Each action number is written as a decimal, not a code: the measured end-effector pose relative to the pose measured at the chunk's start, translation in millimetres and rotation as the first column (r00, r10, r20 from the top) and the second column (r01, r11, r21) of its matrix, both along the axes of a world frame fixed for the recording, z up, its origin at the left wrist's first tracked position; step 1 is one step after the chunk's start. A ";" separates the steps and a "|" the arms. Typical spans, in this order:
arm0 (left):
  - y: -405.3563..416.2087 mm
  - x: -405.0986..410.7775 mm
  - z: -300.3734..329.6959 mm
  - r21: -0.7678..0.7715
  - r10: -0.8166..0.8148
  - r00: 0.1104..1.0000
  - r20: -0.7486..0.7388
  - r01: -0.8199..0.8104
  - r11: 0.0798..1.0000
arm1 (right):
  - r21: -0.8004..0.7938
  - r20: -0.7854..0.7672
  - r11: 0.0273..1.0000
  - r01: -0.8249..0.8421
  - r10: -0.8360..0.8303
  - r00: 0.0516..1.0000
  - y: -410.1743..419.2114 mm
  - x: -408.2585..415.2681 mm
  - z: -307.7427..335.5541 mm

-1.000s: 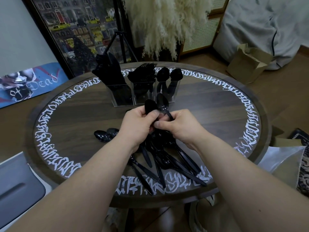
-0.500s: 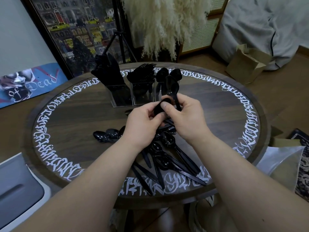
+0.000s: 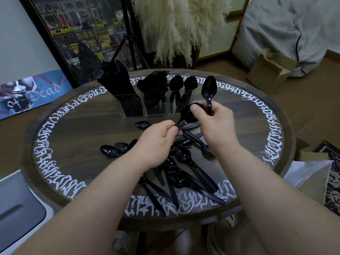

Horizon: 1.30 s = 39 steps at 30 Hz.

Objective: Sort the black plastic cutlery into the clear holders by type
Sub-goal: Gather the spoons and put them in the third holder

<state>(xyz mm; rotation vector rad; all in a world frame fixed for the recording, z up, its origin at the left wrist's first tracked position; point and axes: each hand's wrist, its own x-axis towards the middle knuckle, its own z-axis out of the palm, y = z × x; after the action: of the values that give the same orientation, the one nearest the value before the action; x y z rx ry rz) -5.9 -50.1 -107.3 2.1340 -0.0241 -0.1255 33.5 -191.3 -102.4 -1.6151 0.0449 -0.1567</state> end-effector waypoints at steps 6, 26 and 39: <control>10.2 6.0 -3.4 0.025 0.198 0.980 0.032 -0.199 0.980 | -0.028 -0.133 1.000 -0.015 0.011 0.991 -1.8 0.7 -1.8; 6.4 -1.0 -2.3 -0.263 0.047 0.989 -0.138 -0.083 0.961 | 0.270 -0.253 0.963 -0.017 0.088 0.964 12.5 -1.0 -2.2; 6.1 1.1 -4.8 -0.201 0.004 0.990 -0.141 -0.032 0.979 | 0.249 -0.165 0.969 -0.001 0.044 0.985 13.3 -0.8 -5.1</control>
<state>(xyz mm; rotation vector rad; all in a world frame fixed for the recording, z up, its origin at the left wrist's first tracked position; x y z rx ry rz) -4.7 -44.0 -112.0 1.9170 0.0622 -0.2512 32.8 -178.1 -107.5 -1.3747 0.1709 0.0050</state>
